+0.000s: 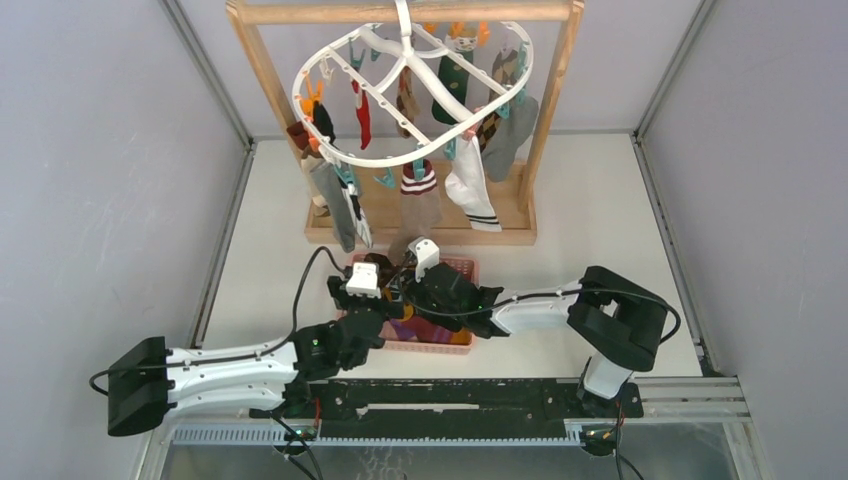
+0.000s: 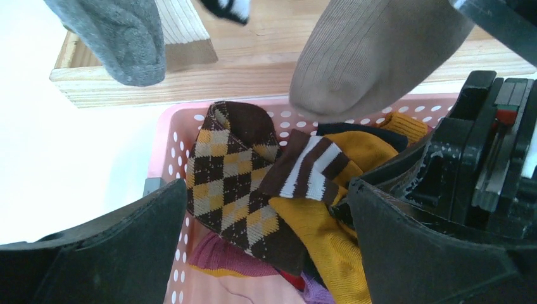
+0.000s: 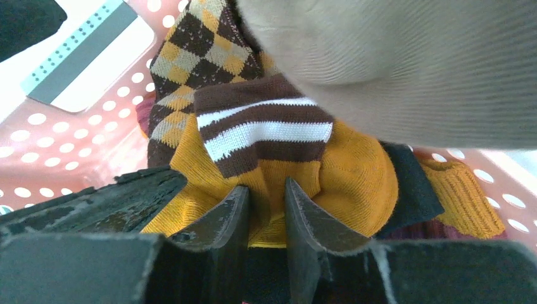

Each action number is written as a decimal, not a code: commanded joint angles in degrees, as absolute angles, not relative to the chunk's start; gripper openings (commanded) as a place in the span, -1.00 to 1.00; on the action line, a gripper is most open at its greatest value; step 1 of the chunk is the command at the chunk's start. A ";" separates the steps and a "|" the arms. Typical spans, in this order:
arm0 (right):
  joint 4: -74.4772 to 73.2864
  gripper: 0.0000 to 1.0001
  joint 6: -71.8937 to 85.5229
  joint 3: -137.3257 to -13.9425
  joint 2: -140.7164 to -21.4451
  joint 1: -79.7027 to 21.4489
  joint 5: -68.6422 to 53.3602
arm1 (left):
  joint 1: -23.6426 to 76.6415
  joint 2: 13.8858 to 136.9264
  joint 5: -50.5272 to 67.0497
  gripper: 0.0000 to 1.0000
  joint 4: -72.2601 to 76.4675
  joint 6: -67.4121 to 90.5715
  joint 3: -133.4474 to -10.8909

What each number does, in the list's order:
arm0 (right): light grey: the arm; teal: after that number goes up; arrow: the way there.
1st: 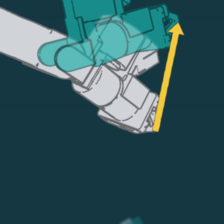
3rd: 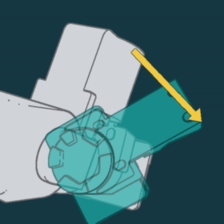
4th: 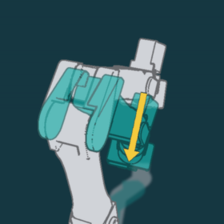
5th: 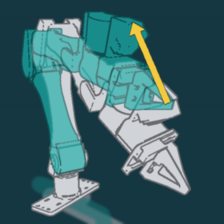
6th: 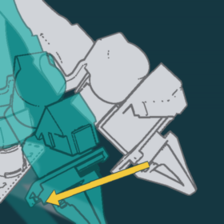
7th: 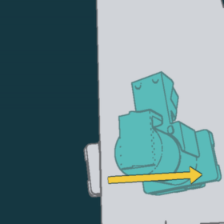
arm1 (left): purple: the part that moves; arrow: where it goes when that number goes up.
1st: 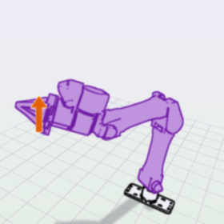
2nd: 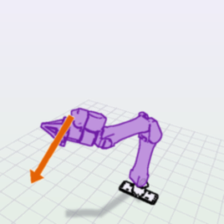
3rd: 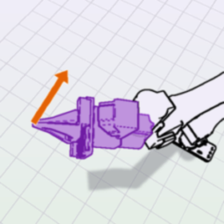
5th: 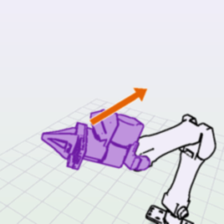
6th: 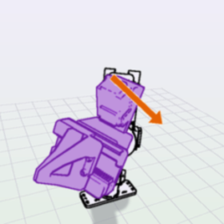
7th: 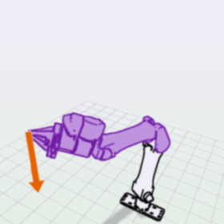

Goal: Remove the socks clipped to the hanger
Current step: Place the sock in the bin, then adjust the hanger on the clothesline.

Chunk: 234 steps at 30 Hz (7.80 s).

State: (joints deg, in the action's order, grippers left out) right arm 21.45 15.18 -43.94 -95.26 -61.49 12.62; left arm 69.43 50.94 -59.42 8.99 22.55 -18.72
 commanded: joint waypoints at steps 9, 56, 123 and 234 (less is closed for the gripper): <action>27.30 -0.25 17.96 -41.75 -97.80 -60.61 13.19 | 69.70 51.01 -59.98 0.99 16.99 22.51 -14.68; 23.10 0.38 19.41 -21.91 -57.54 -75.50 22.77 | 69.71 41.04 -60.35 1.00 -3.97 28.27 -21.47; 28.68 0.47 12.49 -18.66 -48.62 -61.58 12.34 | 59.20 41.11 -60.23 1.00 25.49 21.66 -12.17; 59.22 -0.80 28.54 -33.29 -72.22 -31.31 -12.37 | 51.34 31.38 -55.03 0.99 20.42 20.09 -6.42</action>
State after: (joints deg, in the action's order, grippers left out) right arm 56.34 25.17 -33.89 -75.18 -34.30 -10.22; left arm 51.72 31.31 -55.07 18.76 21.37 -7.27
